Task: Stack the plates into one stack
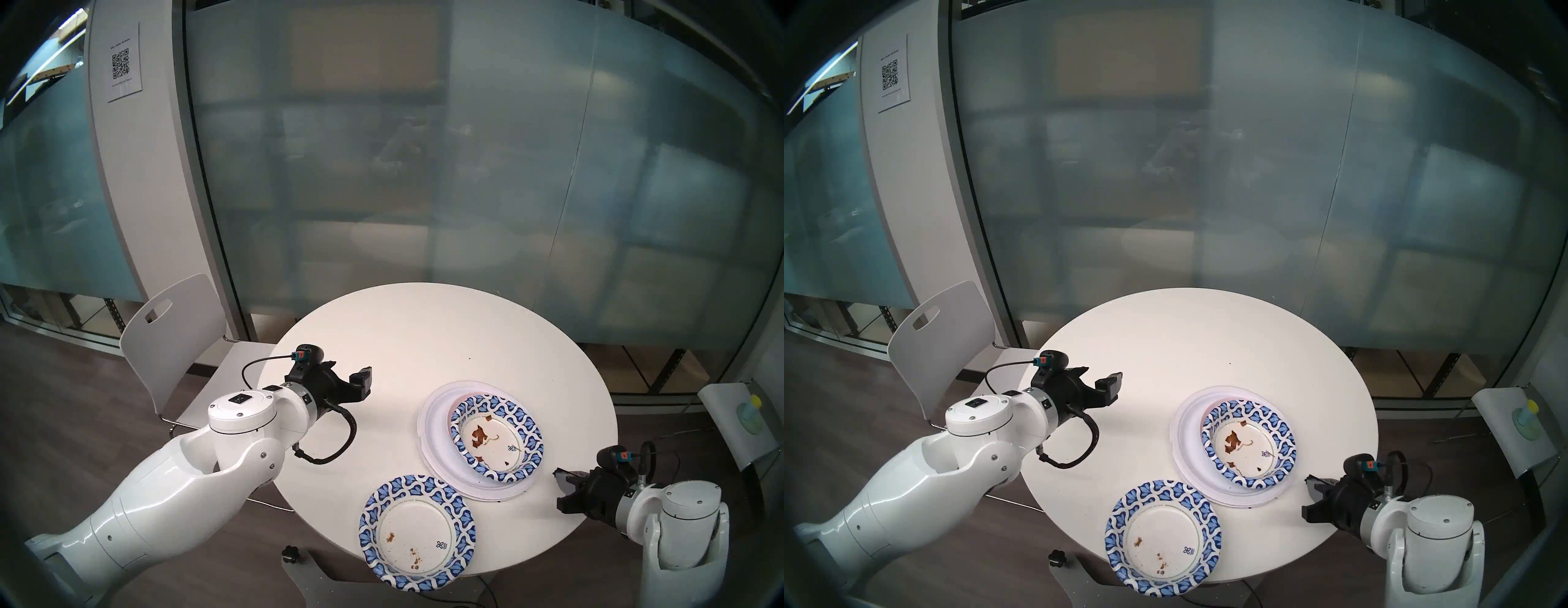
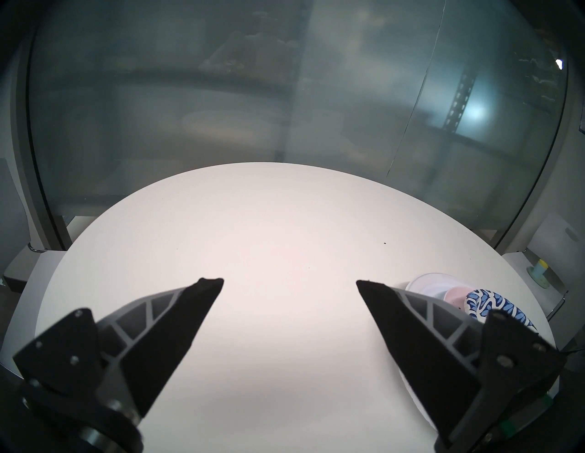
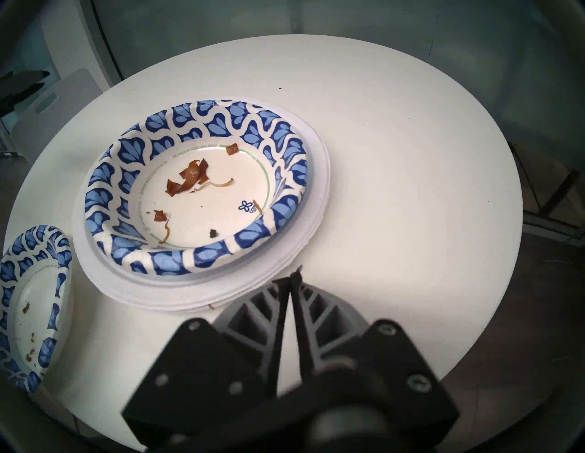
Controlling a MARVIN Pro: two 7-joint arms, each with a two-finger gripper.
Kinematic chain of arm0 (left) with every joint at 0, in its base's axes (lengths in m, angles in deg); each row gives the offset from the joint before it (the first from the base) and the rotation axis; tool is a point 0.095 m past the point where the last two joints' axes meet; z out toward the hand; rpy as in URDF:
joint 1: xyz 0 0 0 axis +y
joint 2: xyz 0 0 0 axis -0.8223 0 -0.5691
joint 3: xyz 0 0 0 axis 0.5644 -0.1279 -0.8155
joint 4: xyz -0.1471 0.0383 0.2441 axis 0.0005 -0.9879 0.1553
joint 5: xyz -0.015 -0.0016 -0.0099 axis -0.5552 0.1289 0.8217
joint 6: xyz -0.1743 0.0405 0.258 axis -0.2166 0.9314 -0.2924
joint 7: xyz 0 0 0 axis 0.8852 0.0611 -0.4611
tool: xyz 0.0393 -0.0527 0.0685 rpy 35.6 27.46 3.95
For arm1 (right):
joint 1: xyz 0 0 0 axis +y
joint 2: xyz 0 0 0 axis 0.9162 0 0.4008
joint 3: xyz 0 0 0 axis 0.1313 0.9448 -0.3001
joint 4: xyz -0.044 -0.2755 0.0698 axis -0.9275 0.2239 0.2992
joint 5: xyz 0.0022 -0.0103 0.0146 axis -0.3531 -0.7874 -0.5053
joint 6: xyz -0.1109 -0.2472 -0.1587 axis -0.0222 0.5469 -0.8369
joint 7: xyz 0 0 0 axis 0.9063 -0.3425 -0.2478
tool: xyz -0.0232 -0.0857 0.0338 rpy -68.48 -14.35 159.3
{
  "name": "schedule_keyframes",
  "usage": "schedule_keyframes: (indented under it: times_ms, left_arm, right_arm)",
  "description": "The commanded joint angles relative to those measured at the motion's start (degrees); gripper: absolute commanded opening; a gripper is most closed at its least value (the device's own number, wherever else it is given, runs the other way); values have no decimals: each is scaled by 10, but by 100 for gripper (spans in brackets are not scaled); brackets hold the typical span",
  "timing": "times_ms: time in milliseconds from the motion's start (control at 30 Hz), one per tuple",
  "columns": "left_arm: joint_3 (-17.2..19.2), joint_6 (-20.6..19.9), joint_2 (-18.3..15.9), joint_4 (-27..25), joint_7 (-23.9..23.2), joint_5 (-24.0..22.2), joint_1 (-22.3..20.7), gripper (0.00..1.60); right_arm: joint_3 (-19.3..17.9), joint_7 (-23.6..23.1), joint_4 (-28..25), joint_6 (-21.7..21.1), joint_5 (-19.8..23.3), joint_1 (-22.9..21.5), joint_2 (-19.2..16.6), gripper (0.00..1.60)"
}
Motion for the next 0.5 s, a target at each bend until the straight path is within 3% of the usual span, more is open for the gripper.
schedule_keyframes:
  times_ms: [0, 233, 467]
  left_arm:
    - [2, 4, 2, -14, 2, 1, 0, 160]
    - [7, 4, 0, -17, 6, 0, 5, 160]
    - [19, 6, -6, -19, 5, -4, 12, 160]
  right_arm:
    - [8, 6, -18, 42, 4, 46, 38, 52]
    - [18, 14, 12, 59, -1, 25, 37, 52]
    - [33, 19, 38, 50, -7, -11, 22, 51]
